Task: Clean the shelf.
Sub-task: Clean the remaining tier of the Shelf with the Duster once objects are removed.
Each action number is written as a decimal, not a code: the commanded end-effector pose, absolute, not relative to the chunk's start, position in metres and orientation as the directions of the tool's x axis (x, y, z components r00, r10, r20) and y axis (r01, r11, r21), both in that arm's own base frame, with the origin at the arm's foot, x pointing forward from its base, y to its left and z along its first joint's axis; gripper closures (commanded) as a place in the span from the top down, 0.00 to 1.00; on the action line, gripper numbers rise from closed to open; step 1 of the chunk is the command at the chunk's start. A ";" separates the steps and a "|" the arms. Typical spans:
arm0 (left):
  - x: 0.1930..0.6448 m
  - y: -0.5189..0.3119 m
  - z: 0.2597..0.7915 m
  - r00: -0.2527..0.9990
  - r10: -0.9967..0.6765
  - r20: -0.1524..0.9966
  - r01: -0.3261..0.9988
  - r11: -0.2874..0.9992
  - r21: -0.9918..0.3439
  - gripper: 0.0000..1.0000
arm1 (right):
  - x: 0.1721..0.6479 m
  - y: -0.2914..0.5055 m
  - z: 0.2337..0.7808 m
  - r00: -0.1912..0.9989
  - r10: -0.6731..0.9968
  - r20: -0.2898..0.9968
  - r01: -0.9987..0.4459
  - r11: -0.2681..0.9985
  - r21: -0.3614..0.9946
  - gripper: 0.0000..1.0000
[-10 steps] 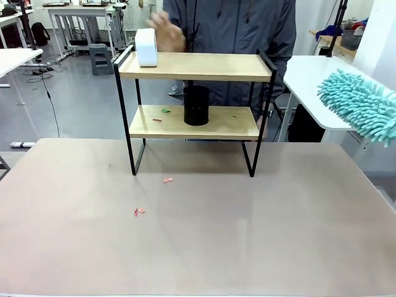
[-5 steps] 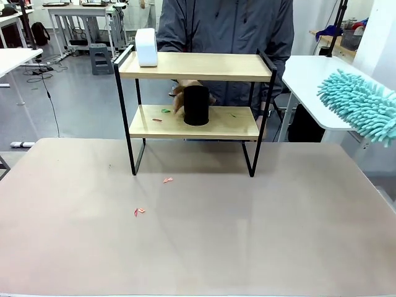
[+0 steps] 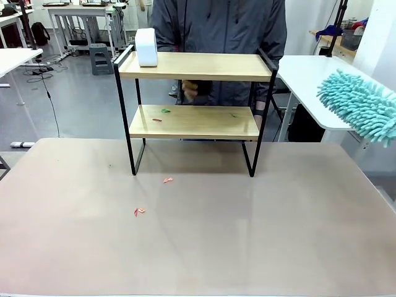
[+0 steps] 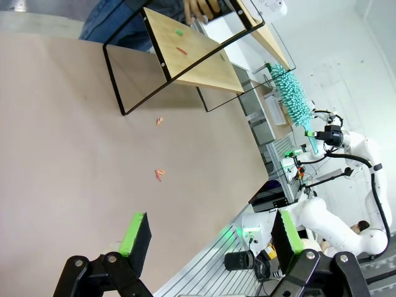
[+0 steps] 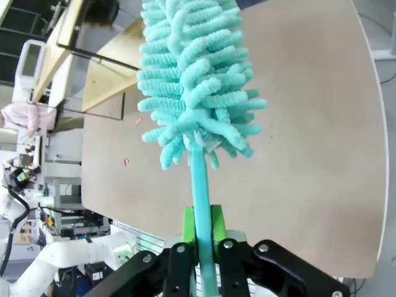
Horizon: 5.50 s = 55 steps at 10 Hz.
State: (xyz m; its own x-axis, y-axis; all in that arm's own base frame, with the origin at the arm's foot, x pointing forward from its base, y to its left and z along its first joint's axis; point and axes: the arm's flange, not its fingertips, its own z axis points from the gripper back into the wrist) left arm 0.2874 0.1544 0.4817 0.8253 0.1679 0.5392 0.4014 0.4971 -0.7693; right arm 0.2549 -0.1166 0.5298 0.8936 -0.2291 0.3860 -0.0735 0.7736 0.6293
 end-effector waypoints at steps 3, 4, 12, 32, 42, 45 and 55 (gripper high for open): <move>0.288 0.153 0.483 0.812 0.172 0.558 0.422 0.486 -0.765 1.00 | 0.194 -0.039 0.556 0.908 0.224 0.354 -0.350 0.868 0.351 0.12; 0.288 0.153 0.483 0.812 0.172 0.558 0.422 0.486 -0.765 1.00 | 0.190 -0.016 0.555 0.895 0.307 0.325 -0.404 0.867 0.292 0.12; 0.288 0.153 0.483 0.812 0.172 0.558 0.422 0.486 -0.765 1.00 | 0.230 0.106 0.549 0.824 0.429 0.370 -0.537 0.800 0.268 0.12; 0.288 0.153 0.483 0.812 0.172 0.558 0.422 0.486 -0.765 1.00 | 0.379 0.226 0.482 0.861 -0.236 0.451 0.068 0.932 0.357 0.12; 0.288 0.153 0.483 0.812 0.172 0.558 0.422 0.486 -0.765 1.00 | 0.412 0.259 0.469 0.944 -0.102 0.314 -0.042 0.906 0.422 0.12; 0.288 0.153 0.483 0.812 0.172 0.558 0.422 0.486 -0.765 1.00 | 0.418 0.287 0.468 0.949 0.008 0.314 -0.148 0.894 0.424 0.12; 0.288 0.153 0.483 0.812 0.172 0.558 0.422 0.486 -0.765 1.00 | 0.422 0.296 0.472 0.851 0.360 0.381 -0.502 0.772 0.391 0.12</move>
State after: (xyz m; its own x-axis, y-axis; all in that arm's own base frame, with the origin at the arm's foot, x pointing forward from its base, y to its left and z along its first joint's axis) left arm 0.2875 0.1543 0.4813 0.8245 0.1660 0.5410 0.4038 0.4971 -0.7680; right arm 0.4206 0.3016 0.4719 0.8807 0.2996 0.3668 -0.4316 0.8268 0.3608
